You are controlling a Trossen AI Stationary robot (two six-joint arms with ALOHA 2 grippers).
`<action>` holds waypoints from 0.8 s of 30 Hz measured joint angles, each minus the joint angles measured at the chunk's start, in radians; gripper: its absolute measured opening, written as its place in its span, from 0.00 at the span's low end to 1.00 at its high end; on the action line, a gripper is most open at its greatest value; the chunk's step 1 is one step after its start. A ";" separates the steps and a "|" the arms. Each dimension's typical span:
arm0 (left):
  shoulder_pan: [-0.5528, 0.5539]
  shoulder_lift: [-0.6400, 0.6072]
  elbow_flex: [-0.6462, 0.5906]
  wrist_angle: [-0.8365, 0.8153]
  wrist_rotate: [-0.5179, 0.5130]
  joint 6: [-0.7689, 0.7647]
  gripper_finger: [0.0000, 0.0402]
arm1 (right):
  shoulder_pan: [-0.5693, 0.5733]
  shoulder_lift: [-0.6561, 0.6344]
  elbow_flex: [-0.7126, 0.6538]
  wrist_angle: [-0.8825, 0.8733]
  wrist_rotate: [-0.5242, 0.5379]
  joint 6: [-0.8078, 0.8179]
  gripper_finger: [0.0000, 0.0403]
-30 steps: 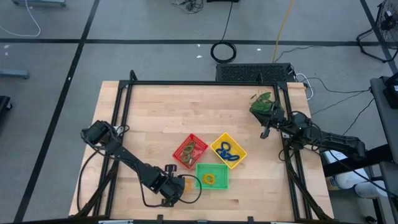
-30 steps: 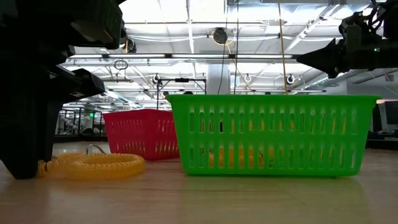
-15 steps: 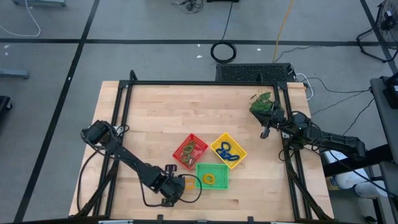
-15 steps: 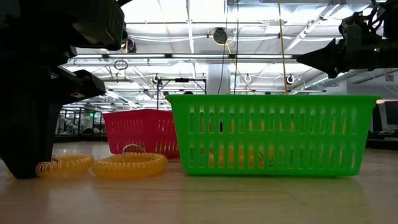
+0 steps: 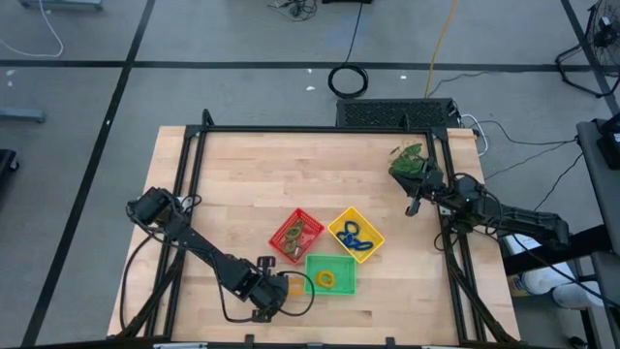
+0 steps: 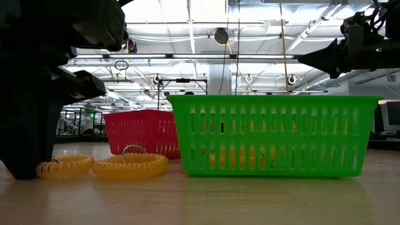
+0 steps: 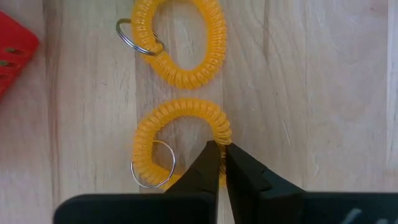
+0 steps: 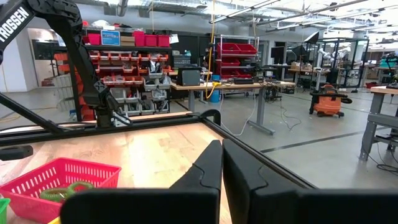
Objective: Sort spring keychains
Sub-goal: Put the yellow spring keychain into the green bin
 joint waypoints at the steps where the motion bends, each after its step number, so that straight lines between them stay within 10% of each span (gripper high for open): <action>1: 0.000 0.000 0.000 0.000 0.000 0.000 0.05 | 0.000 0.000 0.000 0.000 0.000 0.000 0.00; 24: 0.000 0.000 0.000 0.001 0.002 -0.004 0.04 | 0.000 0.000 0.000 0.000 0.000 0.000 0.00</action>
